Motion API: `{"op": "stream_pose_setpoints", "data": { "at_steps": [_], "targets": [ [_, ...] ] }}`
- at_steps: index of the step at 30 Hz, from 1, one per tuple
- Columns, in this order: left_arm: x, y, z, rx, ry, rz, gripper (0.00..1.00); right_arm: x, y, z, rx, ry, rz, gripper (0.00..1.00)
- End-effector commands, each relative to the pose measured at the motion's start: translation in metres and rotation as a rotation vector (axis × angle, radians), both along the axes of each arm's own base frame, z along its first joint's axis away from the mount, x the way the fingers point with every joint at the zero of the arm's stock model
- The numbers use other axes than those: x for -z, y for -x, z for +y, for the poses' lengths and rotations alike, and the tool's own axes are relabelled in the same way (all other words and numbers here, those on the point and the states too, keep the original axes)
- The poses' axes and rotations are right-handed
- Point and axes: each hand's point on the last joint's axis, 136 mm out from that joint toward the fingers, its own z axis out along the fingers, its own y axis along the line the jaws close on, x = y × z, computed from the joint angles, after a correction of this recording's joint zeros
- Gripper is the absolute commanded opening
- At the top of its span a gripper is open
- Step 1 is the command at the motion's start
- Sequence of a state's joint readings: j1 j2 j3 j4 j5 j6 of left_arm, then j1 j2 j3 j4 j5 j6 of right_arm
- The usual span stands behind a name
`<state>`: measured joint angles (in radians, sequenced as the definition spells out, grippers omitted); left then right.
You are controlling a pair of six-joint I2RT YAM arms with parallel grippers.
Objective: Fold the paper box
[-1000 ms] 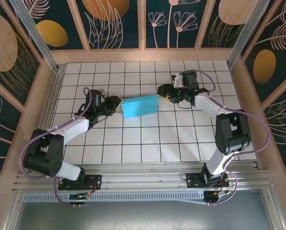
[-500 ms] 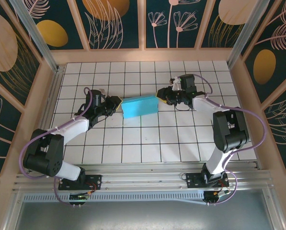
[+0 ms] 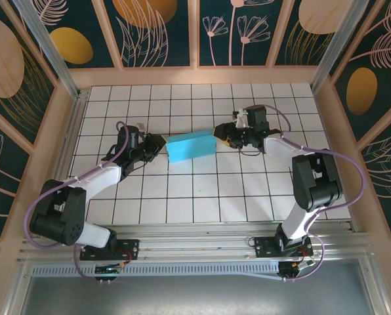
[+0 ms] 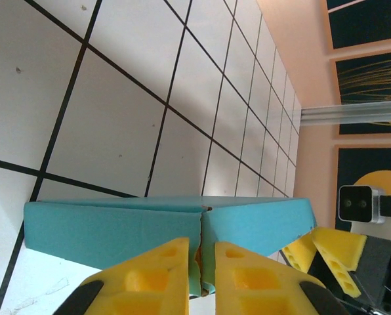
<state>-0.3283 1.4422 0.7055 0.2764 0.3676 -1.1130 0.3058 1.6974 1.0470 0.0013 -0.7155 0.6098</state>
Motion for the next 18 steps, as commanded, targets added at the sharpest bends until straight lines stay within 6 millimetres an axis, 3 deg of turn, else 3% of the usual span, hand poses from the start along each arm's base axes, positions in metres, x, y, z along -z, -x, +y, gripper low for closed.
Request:
{"op": "stream_pose_setpoints", "data": {
  "at_steps": [1, 4, 8, 18],
  "targets": [
    [0.073, 0.043, 0.018, 0.021, -0.171, 0.231, 0.12, -0.019, 0.009, -0.008, 0.015, -0.006, -0.006, 0.6],
    [0.072, 0.043, 0.018, 0.024, -0.178, 0.225, 0.11, -0.02, 0.003, -0.013, 0.031, -0.01, -0.013, 0.67],
    [0.073, 0.043, 0.016, 0.036, -0.183, 0.225, 0.11, -0.017, -0.004, -0.008, 0.027, -0.021, -0.005, 0.69],
    [0.075, 0.044, 0.014, 0.07, -0.196, 0.208, 0.1, 0.009, -0.013, 0.004, 0.006, -0.023, 0.049, 0.62]
  ]
}}
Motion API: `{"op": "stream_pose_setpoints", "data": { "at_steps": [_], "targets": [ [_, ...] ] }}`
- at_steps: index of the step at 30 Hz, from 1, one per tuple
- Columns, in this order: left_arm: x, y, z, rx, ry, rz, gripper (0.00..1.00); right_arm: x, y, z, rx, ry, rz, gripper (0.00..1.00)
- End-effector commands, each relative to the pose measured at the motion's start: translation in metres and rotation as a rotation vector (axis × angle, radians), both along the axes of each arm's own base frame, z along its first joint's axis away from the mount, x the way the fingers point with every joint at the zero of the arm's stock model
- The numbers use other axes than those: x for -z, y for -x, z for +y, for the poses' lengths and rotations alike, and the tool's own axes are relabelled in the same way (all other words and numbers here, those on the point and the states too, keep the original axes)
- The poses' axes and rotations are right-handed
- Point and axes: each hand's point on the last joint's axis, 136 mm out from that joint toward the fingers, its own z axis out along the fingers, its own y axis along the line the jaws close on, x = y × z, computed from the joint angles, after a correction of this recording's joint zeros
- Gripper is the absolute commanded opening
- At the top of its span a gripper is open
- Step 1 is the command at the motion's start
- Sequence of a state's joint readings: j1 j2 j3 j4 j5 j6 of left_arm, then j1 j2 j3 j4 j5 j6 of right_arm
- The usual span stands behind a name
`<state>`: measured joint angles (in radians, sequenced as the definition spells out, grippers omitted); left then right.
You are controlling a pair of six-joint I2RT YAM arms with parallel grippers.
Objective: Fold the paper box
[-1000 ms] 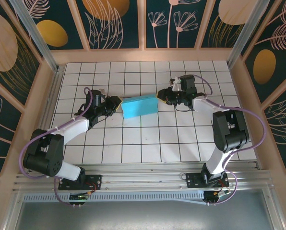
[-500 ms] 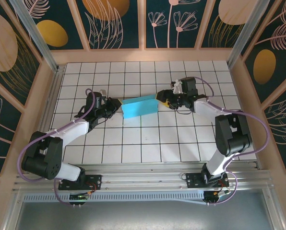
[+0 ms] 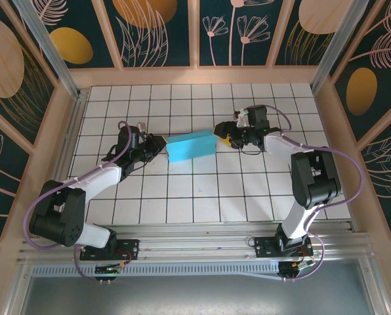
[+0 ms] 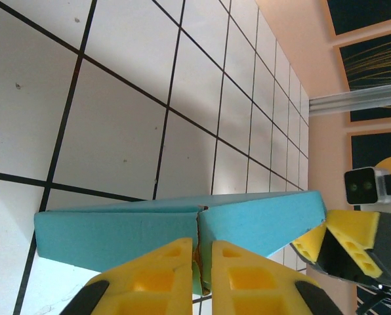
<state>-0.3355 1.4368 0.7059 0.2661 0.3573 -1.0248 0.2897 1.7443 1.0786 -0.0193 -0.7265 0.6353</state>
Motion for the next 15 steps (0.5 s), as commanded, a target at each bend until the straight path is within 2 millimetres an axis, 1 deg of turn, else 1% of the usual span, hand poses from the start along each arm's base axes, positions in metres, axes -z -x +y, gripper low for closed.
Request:
{"op": "stream_pose_setpoints", "data": {
  "at_steps": [1, 4, 7, 11, 12, 13, 15],
  "targets": [
    [0.074, 0.042, 0.014, 0.023, -0.143, 0.249, 0.09, 0.002, -0.005, 0.008, -0.015, -0.02, -0.004, 0.62],
    [0.076, 0.044, 0.015, 0.037, -0.161, 0.243, 0.08, 0.001, -0.005, 0.009, -0.021, -0.037, -0.005, 0.62],
    [0.077, 0.045, 0.014, 0.049, -0.162, 0.242, 0.08, -0.012, -0.007, 0.011, -0.028, -0.082, -0.026, 0.66],
    [0.076, 0.044, 0.013, 0.051, -0.165, 0.238, 0.07, -0.029, -0.008, 0.017, -0.051, -0.135, -0.051, 0.67],
    [0.075, 0.044, 0.012, 0.052, -0.164, 0.236, 0.07, -0.031, -0.008, 0.018, -0.056, -0.142, -0.058, 0.66],
    [0.076, 0.044, 0.012, 0.052, -0.163, 0.238, 0.07, -0.029, -0.009, 0.018, -0.055, -0.135, -0.059, 0.62],
    [0.076, 0.043, 0.011, 0.057, -0.161, 0.238, 0.07, -0.016, -0.008, 0.013, -0.044, -0.094, -0.041, 0.51]
  ]
}}
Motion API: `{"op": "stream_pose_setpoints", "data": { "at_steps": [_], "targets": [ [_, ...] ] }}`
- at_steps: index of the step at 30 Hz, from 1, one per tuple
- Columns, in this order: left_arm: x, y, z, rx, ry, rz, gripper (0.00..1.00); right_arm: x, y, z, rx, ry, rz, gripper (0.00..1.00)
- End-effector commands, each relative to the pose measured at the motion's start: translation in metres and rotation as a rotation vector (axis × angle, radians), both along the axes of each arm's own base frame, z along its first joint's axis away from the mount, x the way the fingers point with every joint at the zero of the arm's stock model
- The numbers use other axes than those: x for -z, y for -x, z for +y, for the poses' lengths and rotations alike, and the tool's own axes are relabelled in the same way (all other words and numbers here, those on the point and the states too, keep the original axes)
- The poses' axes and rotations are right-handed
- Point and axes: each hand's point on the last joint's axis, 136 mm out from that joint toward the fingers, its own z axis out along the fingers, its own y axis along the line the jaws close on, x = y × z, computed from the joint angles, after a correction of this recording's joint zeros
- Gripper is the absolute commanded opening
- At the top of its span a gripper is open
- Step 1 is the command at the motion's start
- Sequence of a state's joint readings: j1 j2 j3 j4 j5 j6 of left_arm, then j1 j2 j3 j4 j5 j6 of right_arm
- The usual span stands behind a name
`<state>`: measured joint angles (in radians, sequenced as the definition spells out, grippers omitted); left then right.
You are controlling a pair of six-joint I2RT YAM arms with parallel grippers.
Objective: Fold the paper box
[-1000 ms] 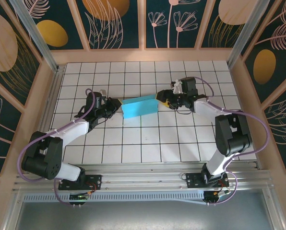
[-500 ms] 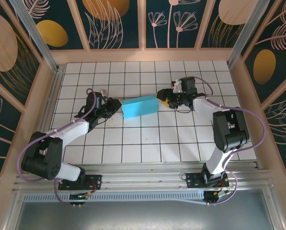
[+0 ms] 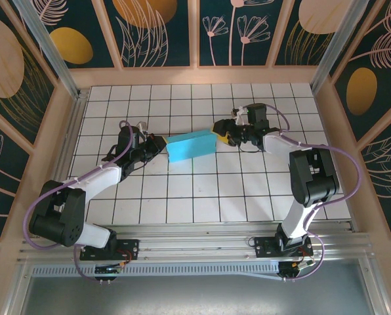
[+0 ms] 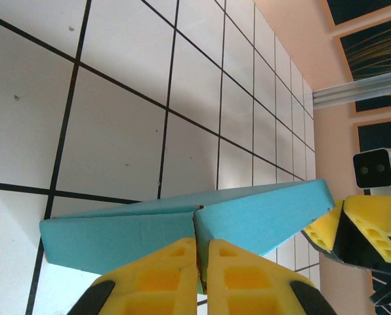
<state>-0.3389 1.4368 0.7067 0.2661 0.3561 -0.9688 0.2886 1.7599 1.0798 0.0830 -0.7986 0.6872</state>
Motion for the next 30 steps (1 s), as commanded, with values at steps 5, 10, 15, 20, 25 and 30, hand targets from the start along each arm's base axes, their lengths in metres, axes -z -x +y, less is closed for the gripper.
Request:
{"op": "stream_pose_setpoints", "data": {
  "at_steps": [5, 10, 15, 20, 25, 30],
  "targets": [
    [0.075, 0.051, 0.004, 0.054, -0.132, 0.272, 0.07, 0.035, 0.02, -0.01, -0.008, 0.118, 0.033, 0.32],
    [0.075, 0.083, -0.006, 0.104, -0.139, 0.293, 0.09, 0.047, 0.072, -0.035, 0.036, 0.205, 0.058, 0.32],
    [0.082, 0.118, -0.003, 0.096, -0.145, 0.32, 0.22, 0.069, 0.123, -0.062, 0.067, 0.306, 0.11, 0.41],
    [0.074, 0.128, 0.012, 0.048, -0.161, 0.29, 0.4, 0.041, 0.135, -0.071, 0.105, 0.304, 0.049, 0.52],
    [0.068, 0.118, 0.005, 0.058, -0.135, 0.235, 0.5, 0.04, 0.127, -0.065, 0.101, 0.272, 0.015, 0.61],
    [0.066, 0.092, -0.02, 0.086, -0.049, 0.2, 0.58, 0.051, 0.097, -0.043, 0.036, 0.28, -0.022, 0.6]
  ]
}}
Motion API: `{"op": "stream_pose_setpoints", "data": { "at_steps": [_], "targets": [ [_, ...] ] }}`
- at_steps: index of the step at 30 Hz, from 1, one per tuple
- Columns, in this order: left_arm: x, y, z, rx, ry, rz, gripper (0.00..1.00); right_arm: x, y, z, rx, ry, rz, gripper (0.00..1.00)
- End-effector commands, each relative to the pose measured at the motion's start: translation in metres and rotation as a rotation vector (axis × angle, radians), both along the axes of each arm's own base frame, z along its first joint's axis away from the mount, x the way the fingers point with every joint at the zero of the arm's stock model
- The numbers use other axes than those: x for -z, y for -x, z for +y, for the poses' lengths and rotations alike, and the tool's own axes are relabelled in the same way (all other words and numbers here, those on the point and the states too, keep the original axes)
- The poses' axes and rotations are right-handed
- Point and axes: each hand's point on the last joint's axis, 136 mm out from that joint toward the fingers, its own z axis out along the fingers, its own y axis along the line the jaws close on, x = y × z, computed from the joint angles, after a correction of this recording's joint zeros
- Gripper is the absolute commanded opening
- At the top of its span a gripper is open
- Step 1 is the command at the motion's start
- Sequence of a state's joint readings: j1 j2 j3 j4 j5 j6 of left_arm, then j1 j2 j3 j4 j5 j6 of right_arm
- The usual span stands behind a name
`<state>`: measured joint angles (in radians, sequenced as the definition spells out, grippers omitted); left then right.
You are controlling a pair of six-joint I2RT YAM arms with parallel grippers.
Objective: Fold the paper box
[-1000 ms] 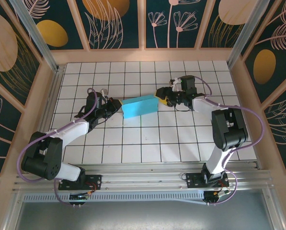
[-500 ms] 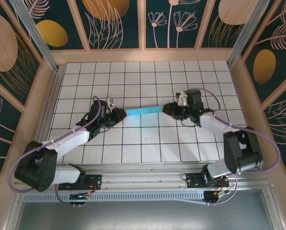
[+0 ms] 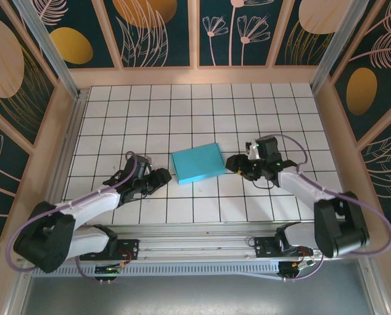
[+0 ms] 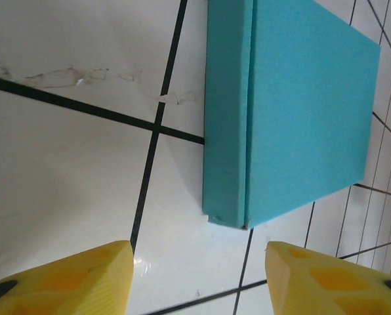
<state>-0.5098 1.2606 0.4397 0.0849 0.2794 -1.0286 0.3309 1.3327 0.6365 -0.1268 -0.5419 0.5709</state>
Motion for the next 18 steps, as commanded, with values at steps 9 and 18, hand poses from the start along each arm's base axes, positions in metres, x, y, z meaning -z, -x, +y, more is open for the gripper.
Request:
{"op": "stream_pose_setpoints", "data": {
  "at_steps": [9, 18],
  "targets": [
    [-0.012, -0.071, -0.041, -0.016, 0.082, -0.094, 0.58, 0.021, -0.064, 0.024, -0.025, 0.063, -0.103, 0.52],
    [0.022, -0.108, -0.062, -0.018, 0.066, -0.033, 0.34, 0.032, -0.084, 0.037, 0.078, -0.029, -0.062, 0.37]
  ]
}}
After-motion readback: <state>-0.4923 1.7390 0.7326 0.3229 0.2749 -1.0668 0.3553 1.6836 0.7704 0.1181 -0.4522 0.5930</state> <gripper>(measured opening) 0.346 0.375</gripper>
